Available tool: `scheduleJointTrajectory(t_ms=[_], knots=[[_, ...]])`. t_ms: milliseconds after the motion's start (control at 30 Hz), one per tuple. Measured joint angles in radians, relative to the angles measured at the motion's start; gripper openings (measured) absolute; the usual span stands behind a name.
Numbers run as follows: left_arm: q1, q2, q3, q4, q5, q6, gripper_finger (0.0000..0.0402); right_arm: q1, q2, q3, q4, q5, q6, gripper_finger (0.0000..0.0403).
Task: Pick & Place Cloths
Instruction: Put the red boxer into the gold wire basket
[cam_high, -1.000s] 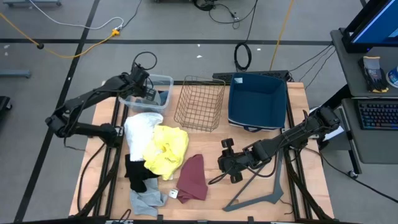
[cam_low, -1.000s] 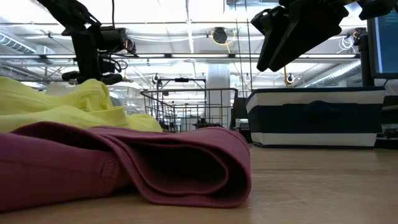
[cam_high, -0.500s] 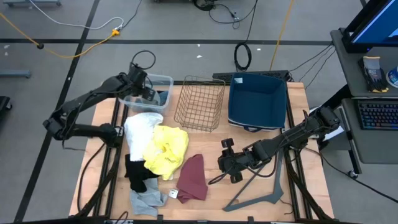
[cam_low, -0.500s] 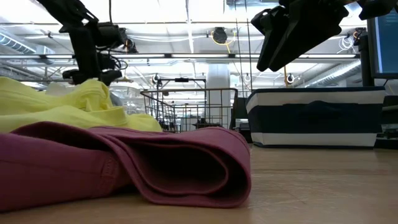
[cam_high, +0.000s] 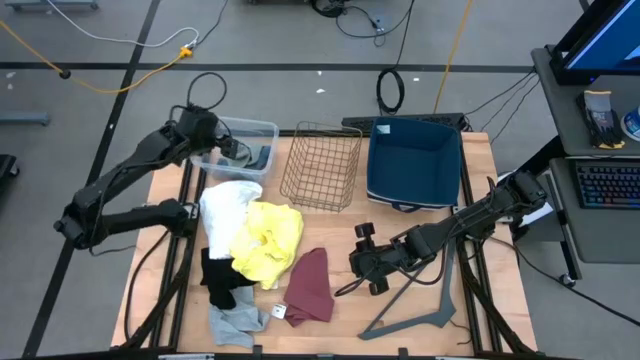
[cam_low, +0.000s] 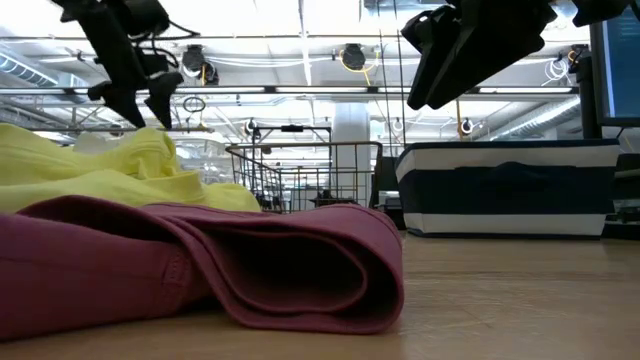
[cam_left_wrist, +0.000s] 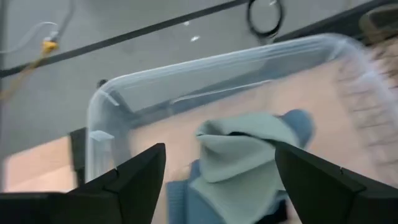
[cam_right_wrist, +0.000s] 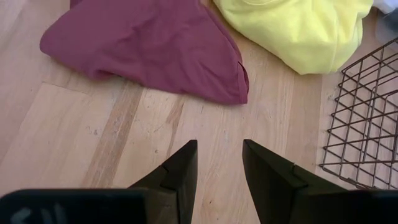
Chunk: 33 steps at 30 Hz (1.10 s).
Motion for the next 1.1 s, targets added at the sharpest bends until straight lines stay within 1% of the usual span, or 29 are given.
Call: scheduleJointTrajectory(t_ms=[133,267,333,467,600,700,800,1000,1100], knots=[[-0.047,-0.060,0.000,0.000,0.108,-0.015,0.0292,0.000,0.000,0.000,0.000,0.000,-0.011,0.0118],[-0.145,-0.114,0.000,0.000,0.198,-0.016,0.0277,0.000,0.000,0.000,0.000,-0.001,-0.025,0.0118],[-0.210,-0.136,0.000,0.000,0.218,-0.016,0.0270,0.000,0.000,0.000,-0.001,-0.001,-0.025,0.0118],[-0.354,-0.165,0.000,0.001,0.219,-0.027,0.0255,0.000,0.000,0.000,-0.005,-0.001,-0.025,0.0118],[-0.497,-0.171,0.000,0.009,0.193,-0.061,0.0238,0.000,0.000,0.000,-0.005,-0.002,-0.025,0.0118],[-0.598,-0.168,0.000,0.011,0.153,-0.105,0.0224,0.000,0.000,0.000,-0.004,-0.007,-0.025,0.0118],[-0.692,-0.166,0.000,0.011,0.112,-0.161,0.0206,0.000,0.000,0.000,0.002,-0.047,-0.025,0.0118],[-0.887,-0.166,0.000,0.035,0.020,-0.174,0.0156,0.008,0.000,-0.001,0.037,-0.106,-0.026,0.0118],[-0.979,-0.166,0.000,0.069,-0.029,-0.149,0.0124,0.014,0.000,-0.027,0.124,-0.107,-0.051,0.0118]])
